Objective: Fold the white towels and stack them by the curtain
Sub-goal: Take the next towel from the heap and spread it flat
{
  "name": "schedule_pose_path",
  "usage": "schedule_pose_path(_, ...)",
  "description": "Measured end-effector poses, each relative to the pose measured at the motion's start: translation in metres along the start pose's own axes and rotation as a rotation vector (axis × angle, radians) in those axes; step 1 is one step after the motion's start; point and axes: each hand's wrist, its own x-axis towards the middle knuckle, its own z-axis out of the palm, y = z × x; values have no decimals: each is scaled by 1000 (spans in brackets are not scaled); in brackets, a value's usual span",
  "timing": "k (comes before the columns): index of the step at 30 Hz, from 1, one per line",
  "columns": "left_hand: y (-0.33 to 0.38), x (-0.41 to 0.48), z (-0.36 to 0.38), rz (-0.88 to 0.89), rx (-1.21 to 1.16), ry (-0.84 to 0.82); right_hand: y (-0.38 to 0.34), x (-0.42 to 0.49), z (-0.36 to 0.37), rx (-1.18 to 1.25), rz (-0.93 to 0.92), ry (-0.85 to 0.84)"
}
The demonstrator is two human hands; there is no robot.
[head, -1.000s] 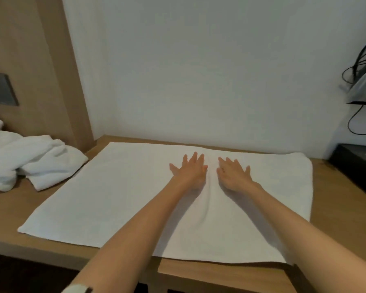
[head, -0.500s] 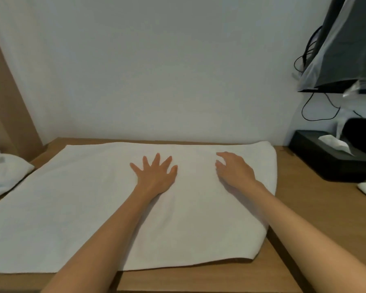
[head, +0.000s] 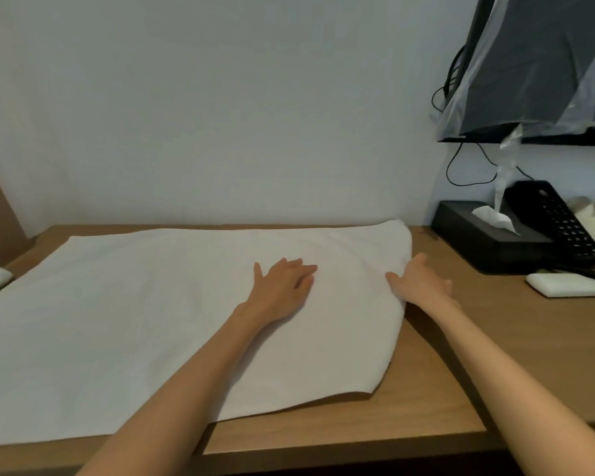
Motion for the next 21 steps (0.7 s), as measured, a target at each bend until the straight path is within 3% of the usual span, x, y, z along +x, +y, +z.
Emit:
schedule_pose_path(6, -14, 0, -4, -22, -438, 130, -48, 17, -19, 763, -116, 88)
schedule_pose_path(9, -14, -3, -17, -129, -961, 77, -90, 18, -17, 1041, -188, -212)
schedule_pose_path(12, -22, 0, -29, -279, -1281, -3, -106, 15, -4, 807, -332, -510)
schedule_pose_path(14, -31, -1, -35, -300, -1217, -35, -104, 18, 4, 735, -384, -510)
schedule_pose_path(18, -41, -2, -30, -191, -709, -28, -91, 19, 10, 697, -486, -324)
schedule_pose_path(21, -43, 0, -25, -121, -690, 22, -77, 10, 7, 538, -537, -243)
